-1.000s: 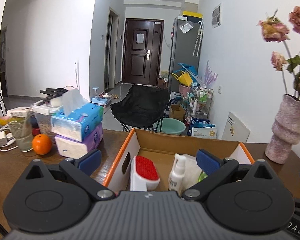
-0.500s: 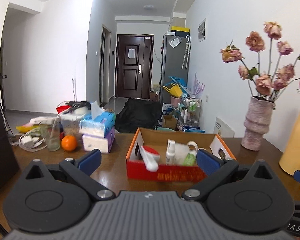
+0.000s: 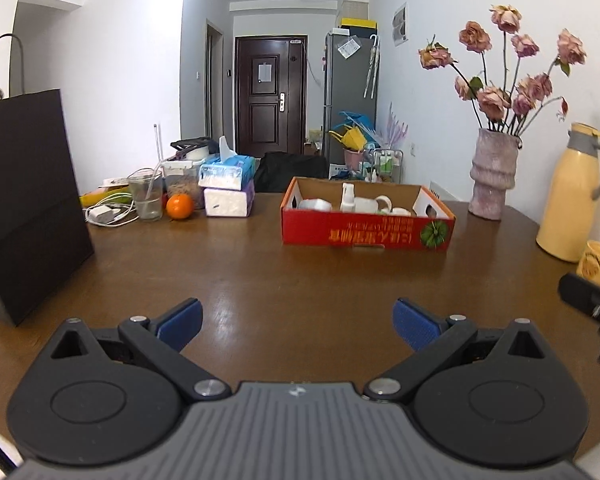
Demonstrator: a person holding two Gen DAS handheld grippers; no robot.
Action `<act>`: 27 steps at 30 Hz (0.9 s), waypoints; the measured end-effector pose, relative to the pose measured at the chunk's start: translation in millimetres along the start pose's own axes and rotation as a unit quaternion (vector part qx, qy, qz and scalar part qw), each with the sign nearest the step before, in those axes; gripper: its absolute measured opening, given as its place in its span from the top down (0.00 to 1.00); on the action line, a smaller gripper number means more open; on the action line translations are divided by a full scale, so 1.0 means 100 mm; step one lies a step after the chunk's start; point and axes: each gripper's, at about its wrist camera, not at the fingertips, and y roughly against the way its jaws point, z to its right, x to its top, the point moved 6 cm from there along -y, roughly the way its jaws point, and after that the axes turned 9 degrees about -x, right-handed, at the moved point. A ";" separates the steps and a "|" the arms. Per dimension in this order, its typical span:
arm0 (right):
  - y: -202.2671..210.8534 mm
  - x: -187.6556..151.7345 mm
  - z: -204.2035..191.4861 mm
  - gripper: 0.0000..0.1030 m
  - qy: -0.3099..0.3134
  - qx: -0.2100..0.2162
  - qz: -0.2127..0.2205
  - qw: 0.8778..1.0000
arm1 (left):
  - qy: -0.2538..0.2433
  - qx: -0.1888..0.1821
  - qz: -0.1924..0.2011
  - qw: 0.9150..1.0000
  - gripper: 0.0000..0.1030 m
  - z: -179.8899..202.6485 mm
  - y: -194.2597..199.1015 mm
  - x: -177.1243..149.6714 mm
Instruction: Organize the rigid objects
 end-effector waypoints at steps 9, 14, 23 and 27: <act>0.53 -0.09 0.08 0.00 0.001 -0.007 0.010 1.000 | -0.007 -0.006 0.010 1.000 0.00 0.07 0.42 -0.20; 0.65 -0.12 0.11 0.00 0.001 -0.011 0.014 1.000 | -0.005 -0.009 0.011 1.000 0.00 0.10 0.50 -0.24; 0.71 -0.12 0.12 0.00 0.002 -0.010 0.016 1.000 | -0.004 -0.012 0.013 1.000 0.00 0.11 0.54 -0.25; 0.69 -0.13 0.12 0.00 0.003 -0.011 0.014 1.000 | -0.003 -0.014 0.009 1.000 0.00 0.12 0.54 -0.25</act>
